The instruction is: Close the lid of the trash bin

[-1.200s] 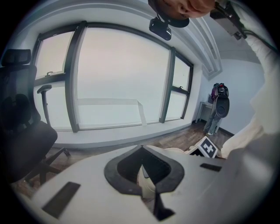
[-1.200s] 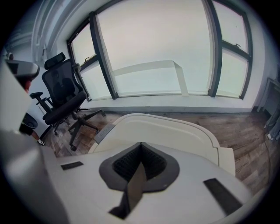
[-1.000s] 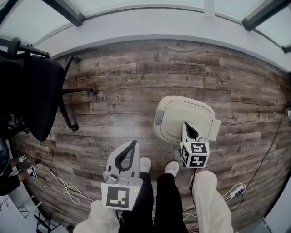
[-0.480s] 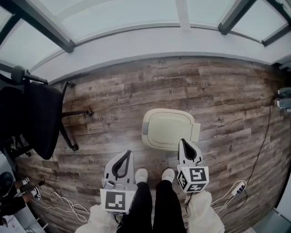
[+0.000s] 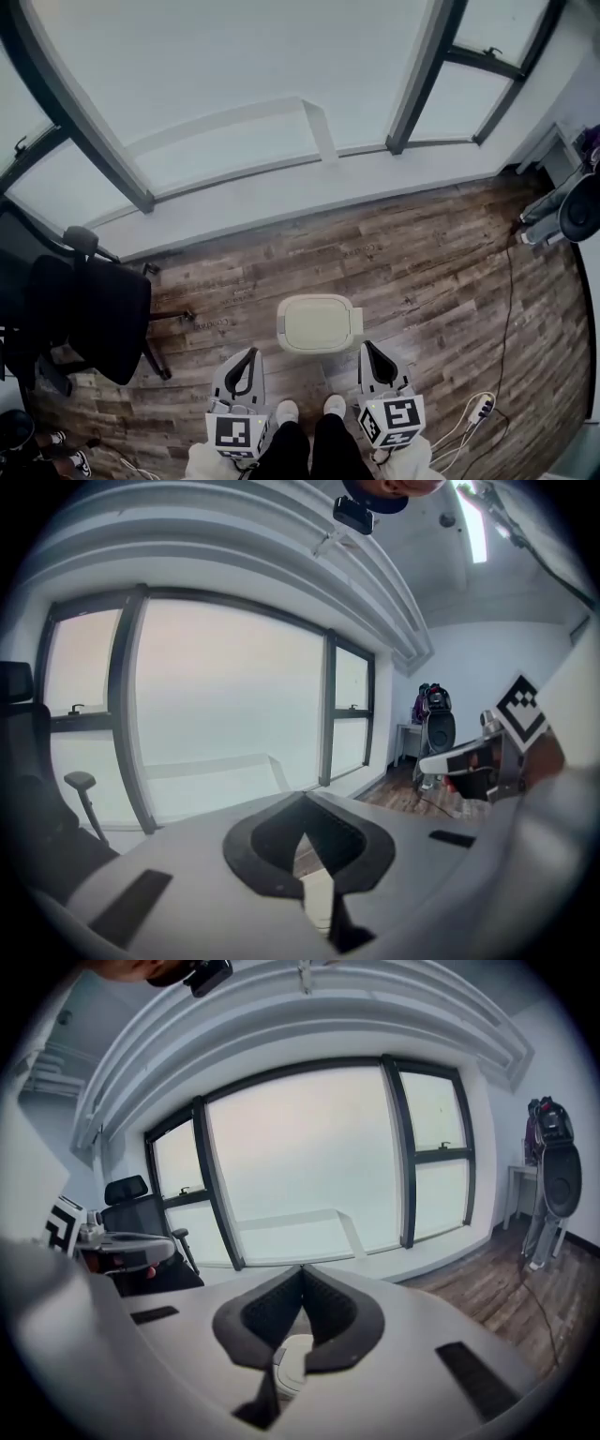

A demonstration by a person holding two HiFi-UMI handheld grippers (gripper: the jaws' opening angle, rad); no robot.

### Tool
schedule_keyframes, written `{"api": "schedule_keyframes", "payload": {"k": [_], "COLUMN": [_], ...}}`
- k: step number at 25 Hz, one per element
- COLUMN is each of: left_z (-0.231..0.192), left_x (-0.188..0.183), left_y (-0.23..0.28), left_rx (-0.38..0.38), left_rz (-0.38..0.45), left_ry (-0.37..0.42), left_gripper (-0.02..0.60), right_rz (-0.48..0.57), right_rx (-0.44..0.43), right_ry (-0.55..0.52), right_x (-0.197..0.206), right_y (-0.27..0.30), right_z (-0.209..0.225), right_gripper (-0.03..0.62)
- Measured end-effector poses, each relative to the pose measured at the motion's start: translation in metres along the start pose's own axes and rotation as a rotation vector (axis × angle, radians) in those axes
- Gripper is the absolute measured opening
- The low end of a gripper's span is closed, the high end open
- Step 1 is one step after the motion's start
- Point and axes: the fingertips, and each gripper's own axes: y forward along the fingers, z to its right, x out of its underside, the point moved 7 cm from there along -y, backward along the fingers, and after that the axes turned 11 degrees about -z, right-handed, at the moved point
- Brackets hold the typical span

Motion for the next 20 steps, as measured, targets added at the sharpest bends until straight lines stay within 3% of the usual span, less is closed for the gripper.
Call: {"api": "schedule_keyframes", "payload": {"k": [6, 10, 20], "left_z": [0.026, 0.035, 0.043], "left_x": [-0.052, -0.079, -0.098], "left_y": [-0.084, -0.123, -0.182], "left_rx": [0.01, 0.02, 0.062], "left_rz": [0.057, 0.103, 0.172], "left_ry": [0.025, 0.027, 0.052], "left_gripper": [0.009, 0.009, 0.009], "right_rz": [0.081, 0.151, 0.214], "right_rx": [0.008, 0.008, 0.007], "right_ry": [0.02, -0.025, -0.06], "right_x": [-0.039, -0.07, -0.082], "right_y": [-0.108, -0.162, -0.211], "right_z": [-0.021, -0.039, -0.076], "right_gripper": [0.023, 0.023, 0.023]}}
